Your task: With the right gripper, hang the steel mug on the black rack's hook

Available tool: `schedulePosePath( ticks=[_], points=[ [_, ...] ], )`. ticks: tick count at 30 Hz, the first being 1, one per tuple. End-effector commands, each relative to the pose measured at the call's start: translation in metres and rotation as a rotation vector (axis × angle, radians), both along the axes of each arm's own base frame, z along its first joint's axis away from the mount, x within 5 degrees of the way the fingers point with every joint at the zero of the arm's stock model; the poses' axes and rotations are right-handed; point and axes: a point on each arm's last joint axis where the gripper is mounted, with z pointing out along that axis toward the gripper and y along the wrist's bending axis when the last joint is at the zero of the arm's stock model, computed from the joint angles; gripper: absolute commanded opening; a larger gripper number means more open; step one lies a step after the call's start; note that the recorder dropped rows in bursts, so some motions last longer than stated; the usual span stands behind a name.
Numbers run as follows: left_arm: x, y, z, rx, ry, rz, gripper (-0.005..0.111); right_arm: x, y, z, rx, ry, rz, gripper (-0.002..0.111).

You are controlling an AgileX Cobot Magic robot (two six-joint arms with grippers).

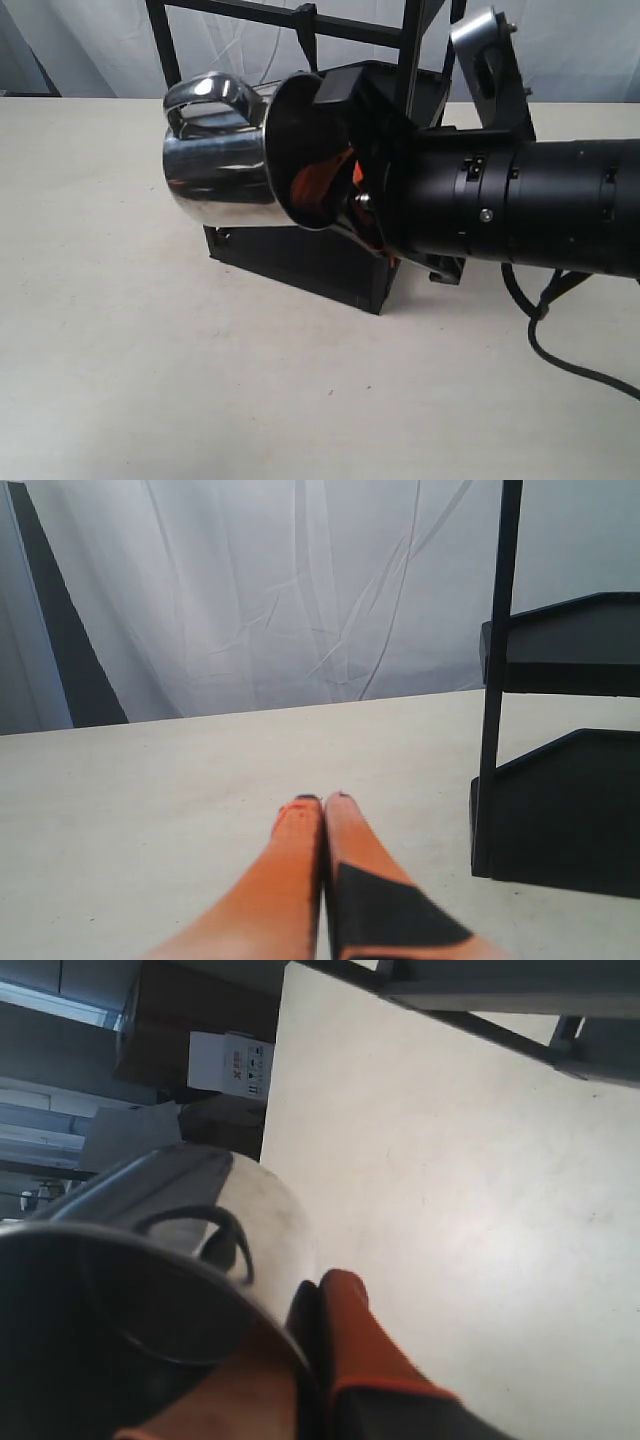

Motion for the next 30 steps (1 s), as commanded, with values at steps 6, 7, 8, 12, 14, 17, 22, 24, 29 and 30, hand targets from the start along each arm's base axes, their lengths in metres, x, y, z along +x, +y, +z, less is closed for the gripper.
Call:
schedulePosePath(
  ticks=[6, 7, 8, 12, 14, 17, 22, 24, 29, 30],
  points=[
    [0.000, 0.000, 0.001, -0.005, -0.009, -0.005, 0.002, -0.020, 0.017, 0.001, -0.004, 0.020, 0.000, -0.001],
    [0.000, 0.000, 0.001, -0.005, -0.009, -0.005, 0.002, -0.021, 0.018, 0.001, -0.003, 0.026, -0.020, -0.001],
    [0.000, 0.000, 0.001, -0.005, -0.009, -0.005, 0.002, -0.022, 0.019, 0.001, -0.002, 0.030, -0.043, -0.001],
    [0.000, 0.000, 0.001, -0.005, -0.009, -0.005, 0.002, -0.024, 0.023, -0.001, 0.024, 0.064, -0.101, -0.001],
    [0.000, 0.000, 0.001, -0.005, -0.009, -0.005, 0.002, -0.024, 0.024, 0.001, 0.051, 0.067, -0.132, -0.001],
    [0.000, 0.000, 0.001, -0.005, -0.009, -0.005, 0.002, -0.022, 0.024, 0.004, 0.102, 0.069, -0.170, -0.001],
    [0.000, 0.000, 0.001, -0.005, -0.009, -0.005, 0.002, -0.019, 0.020, -0.017, 0.224, 0.211, -0.283, -0.001],
    [0.000, 0.000, 0.001, -0.005, -0.009, -0.005, 0.002, -0.018, 0.016, -0.029, 0.293, 0.270, -0.341, -0.001],
    [0.000, 0.000, 0.001, -0.005, -0.009, -0.005, 0.002, -0.017, 0.011, -0.046, 0.404, 0.351, -0.405, -0.001],
    [0.000, 0.000, 0.001, -0.005, -0.009, -0.005, 0.002, -0.017, 0.011, -0.047, 0.406, 0.360, -0.408, -0.001]
  ],
)
